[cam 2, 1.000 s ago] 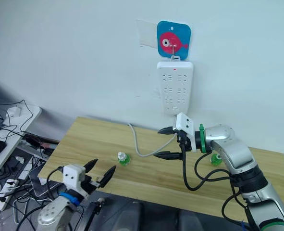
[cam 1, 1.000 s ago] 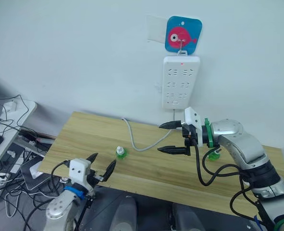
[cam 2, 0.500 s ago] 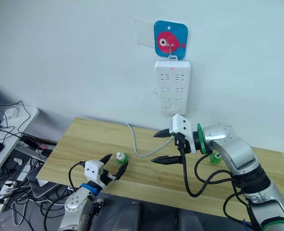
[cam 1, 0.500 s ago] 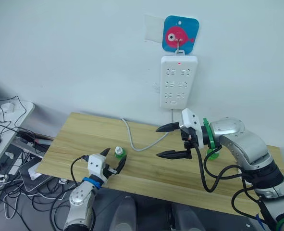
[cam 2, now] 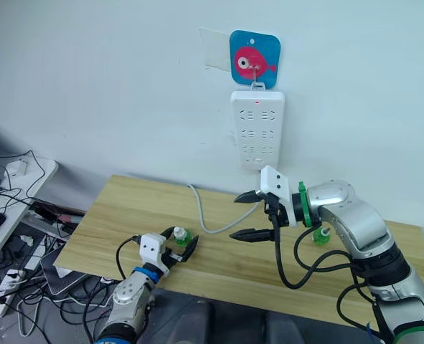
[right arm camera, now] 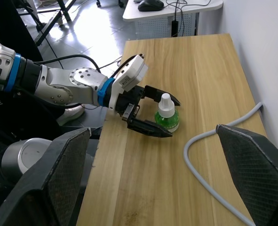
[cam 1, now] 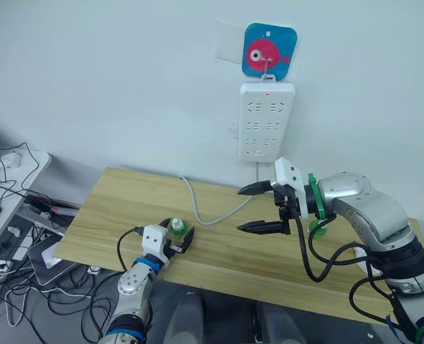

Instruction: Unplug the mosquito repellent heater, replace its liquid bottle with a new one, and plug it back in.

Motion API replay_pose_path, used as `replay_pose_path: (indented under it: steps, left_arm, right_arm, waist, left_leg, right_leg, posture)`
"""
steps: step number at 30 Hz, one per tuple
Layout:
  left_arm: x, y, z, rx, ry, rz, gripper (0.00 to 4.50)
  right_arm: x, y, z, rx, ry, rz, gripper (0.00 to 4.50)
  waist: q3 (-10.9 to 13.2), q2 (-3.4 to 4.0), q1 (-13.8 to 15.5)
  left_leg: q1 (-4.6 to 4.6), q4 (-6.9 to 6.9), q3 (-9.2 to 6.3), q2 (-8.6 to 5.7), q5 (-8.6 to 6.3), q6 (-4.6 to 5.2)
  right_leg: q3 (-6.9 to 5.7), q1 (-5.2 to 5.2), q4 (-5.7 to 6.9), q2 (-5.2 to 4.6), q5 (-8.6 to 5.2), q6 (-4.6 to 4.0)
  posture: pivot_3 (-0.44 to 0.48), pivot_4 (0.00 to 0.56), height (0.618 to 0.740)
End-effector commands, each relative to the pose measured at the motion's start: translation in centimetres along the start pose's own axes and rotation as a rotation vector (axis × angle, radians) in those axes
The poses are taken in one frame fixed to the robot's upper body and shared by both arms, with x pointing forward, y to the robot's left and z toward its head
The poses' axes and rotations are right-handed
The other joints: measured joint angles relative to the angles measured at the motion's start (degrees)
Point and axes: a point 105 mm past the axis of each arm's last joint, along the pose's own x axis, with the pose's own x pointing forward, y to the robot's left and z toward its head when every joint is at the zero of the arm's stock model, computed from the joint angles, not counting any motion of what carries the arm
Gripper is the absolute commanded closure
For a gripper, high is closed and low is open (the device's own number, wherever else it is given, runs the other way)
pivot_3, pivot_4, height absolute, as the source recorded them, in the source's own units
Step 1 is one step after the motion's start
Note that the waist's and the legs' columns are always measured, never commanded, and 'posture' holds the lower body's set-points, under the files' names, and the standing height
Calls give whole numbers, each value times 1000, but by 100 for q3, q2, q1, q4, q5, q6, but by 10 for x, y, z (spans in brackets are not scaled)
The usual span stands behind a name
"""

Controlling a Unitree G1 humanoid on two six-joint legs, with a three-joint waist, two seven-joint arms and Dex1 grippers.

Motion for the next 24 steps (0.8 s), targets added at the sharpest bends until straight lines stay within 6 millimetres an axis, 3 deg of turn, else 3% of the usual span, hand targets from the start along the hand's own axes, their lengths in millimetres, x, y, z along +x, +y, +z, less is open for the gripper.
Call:
replay_pose_path:
  steps: [1, 8, 12, 15, 21, 24]
  left_arm:
    - [0, -5, -2, 12, -1, -24, 393]
    - [-2, -8, -3, 14, -5, -22, 2250]
    - [2, -8, 10, 88, -30, -51, 2253]
    - [13, -11, 32, 142, -69, -124, 2253]
    - [31, -68, 102, 227, -113, -652, 2253]
    - [32, -83, 120, 217, -72, -831, 2253]
  right_arm:
    - [-5, 0, 18, -63, -30, -16, 0]
    - [-6, 1, 19, -54, -32, -25, 0]
    - [-11, -8, 14, -58, -25, -91, 0]
    - [-21, -12, 4, -27, -25, -169, 0]
    - [-24, -4, -8, 35, -81, -278, 0]
    - [-16, 1, -8, 44, -110, -310, 0]
  waist:
    - [0, 0, -6]
    - [-1, 0, -42]
    - [-1, -1, -48]
    - [-1, -1, -14]
    - [-2, -2, 26]
    - [-5, -1, -11]
  left_leg:
    - [0, 0, 0, 0, 0, 0]
    - [0, 1, -1, 0, 0, 0]
    - [0, 1, -1, -1, 0, 0]
    - [-6, 2, -9, -2, 0, -1]
    - [-18, 4, -18, -5, 3, -3]
    - [-17, 10, -16, -7, 5, -6]
  right_leg:
    - [0, 0, 0, 0, 0, 0]
    - [-1, 0, 1, 0, 0, 0]
    - [-1, 0, 1, 0, 0, 0]
    - [-10, 1, 1, 0, 0, 0]
    - [-19, -4, 2, 5, 0, 0]
    - [-16, -4, 12, 7, 0, 0]
  posture:
    - [140, 209, 740]
    - [134, 203, 740]
    - [158, 204, 740]
    - [166, 206, 740]
    - [145, 189, 740]
    - [119, 175, 740]
